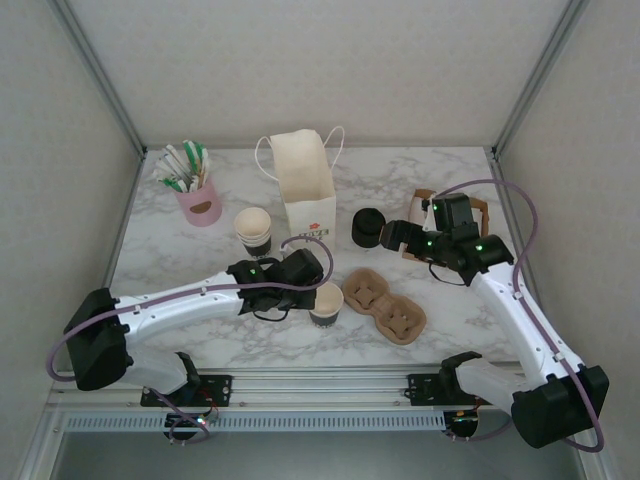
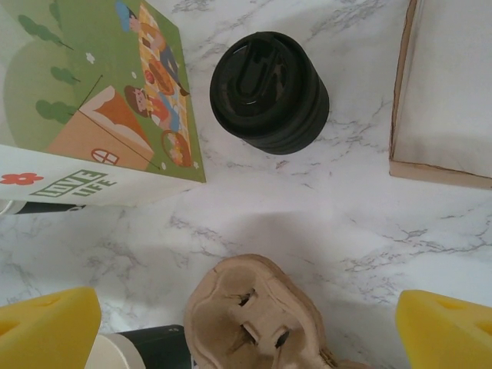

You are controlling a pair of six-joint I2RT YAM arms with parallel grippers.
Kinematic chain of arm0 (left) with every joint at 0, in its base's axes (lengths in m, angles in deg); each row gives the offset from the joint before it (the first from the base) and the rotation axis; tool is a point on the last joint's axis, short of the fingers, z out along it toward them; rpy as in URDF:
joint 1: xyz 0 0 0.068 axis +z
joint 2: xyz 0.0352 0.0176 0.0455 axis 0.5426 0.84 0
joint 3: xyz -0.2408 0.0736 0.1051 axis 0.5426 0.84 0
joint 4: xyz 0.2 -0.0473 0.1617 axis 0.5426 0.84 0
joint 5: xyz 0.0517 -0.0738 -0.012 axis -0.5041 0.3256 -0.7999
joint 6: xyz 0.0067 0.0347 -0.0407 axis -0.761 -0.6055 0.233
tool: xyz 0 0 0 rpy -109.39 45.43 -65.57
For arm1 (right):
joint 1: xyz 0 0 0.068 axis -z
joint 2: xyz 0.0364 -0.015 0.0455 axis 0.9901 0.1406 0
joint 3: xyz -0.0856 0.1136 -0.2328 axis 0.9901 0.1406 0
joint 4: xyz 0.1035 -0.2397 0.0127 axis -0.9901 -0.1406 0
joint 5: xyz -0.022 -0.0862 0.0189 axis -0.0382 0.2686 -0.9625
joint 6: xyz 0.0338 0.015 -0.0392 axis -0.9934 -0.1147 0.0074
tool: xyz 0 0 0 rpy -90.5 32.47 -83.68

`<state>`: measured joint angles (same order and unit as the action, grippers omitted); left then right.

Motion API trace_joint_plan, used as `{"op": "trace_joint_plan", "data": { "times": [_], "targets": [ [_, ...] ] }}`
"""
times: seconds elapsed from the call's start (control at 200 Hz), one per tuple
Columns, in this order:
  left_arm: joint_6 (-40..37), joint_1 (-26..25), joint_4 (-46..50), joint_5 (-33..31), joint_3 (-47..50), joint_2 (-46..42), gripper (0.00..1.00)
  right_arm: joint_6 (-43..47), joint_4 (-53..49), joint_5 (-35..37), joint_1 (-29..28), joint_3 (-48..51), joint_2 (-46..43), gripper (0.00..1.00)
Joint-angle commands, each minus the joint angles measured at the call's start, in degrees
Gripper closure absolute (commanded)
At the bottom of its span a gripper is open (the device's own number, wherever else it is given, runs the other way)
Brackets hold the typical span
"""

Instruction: Pack the takeout coffee

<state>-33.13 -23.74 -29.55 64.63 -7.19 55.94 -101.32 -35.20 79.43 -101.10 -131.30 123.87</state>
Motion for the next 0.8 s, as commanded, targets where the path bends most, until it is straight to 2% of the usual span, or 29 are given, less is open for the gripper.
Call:
{"op": "trace_joint_plan", "data": {
  "times": [0.0,0.155,0.245,0.34,0.426,0.606,0.796],
  "targets": [
    [1.32,-0.78,-1.01,-2.42,0.44,1.26,0.95,-0.49,0.43,-0.65,-0.51,0.25,0.01,0.01],
    [1.77,-1.32,0.23,-3.93,0.24,0.20,0.58,-0.43,0.00,-1.57,-0.51,-0.64,0.85,0.01],
    [1.72,-1.32,0.28,-4.40,0.09,-2.00,0.45,-0.25,-0.79,-1.57,-0.54,-1.66,1.51,0.01],
    [0.97,-1.32,-0.38,-5.51,0.23,-5.36,0.25,0.31,-0.86,-2.28,-0.51,-2.69,2.44,0.01],
    [-1.00,-1.15,-3.17,-6.35,1.13,-9.61,0.01,1.41,-1.62,-3.24,-0.59,-4.41,4.82,0.01],
    [-6.04,0.74,-10.00,-10.40,2.81,-15.96,0.00,3.46,-3.18,-2.40,-0.51,-8.40,13.27,0.01],
    [-10.97,1.05,-17.70,-17.06,4.81,-19.00,0.01,4.15,-5.65,4.71,-1.10,-15.53,22.17,0.01]
  ]
}}
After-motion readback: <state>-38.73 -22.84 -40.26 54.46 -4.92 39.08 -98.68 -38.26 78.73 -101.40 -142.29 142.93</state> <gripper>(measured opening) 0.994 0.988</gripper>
